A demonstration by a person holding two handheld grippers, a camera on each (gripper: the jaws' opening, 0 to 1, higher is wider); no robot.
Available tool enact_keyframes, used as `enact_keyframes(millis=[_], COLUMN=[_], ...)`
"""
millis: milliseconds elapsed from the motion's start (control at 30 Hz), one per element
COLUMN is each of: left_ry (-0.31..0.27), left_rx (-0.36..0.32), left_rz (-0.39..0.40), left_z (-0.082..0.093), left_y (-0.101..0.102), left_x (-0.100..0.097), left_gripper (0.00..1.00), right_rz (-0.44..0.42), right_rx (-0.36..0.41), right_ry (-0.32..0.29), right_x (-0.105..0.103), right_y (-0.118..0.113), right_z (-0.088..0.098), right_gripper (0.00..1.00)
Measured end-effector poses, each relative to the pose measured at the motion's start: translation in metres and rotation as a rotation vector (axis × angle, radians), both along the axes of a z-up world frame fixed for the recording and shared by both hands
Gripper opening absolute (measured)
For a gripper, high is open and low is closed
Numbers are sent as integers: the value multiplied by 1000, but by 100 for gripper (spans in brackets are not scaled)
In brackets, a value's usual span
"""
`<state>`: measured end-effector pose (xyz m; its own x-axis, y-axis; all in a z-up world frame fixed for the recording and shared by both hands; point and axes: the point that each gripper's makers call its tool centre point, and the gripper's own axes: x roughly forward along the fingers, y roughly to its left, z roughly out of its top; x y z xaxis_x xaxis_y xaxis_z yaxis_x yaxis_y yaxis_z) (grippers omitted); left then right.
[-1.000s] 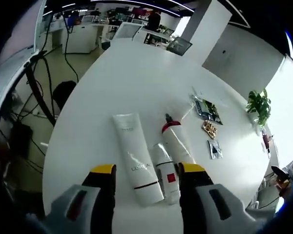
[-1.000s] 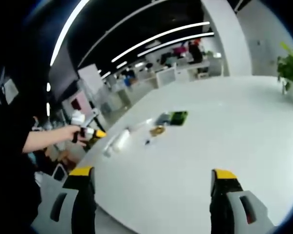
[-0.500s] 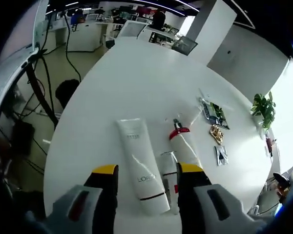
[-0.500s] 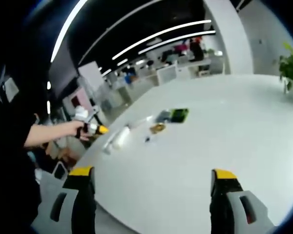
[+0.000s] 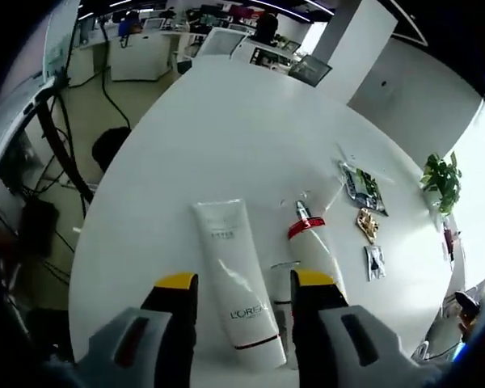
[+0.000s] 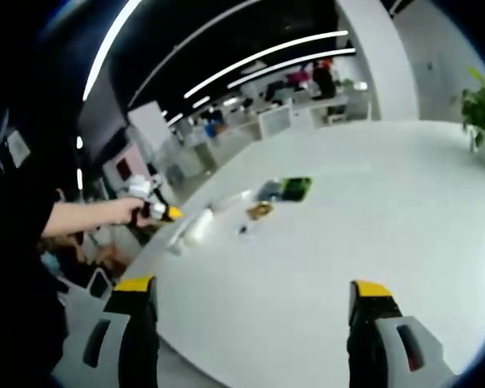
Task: Arrange the skincare products in the storage area until every visible bottle or jar stands upright without overlapping.
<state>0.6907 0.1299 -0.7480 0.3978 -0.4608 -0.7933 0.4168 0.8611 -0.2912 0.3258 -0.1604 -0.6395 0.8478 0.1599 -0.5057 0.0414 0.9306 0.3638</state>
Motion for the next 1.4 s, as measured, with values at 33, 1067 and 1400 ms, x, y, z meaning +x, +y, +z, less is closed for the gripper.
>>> enact_keyframes(millis=[33, 1067, 1400], left_ry=[1, 96, 93], left_rx=[5, 228, 321], left_rz=[-1, -73, -103], left_z=[-1, -32, -39], left_y=[-1, -10, -8], left_x=[1, 3, 10], left_gripper=[41, 36, 32], right_rz=[-1, -31, -34], right_rx=[2, 27, 30], right_ry=[-1, 0, 1], right_x=[0, 1, 3], right_y=[0, -8, -8], right_z=[0, -6, -7], right_gripper=[97, 97, 97])
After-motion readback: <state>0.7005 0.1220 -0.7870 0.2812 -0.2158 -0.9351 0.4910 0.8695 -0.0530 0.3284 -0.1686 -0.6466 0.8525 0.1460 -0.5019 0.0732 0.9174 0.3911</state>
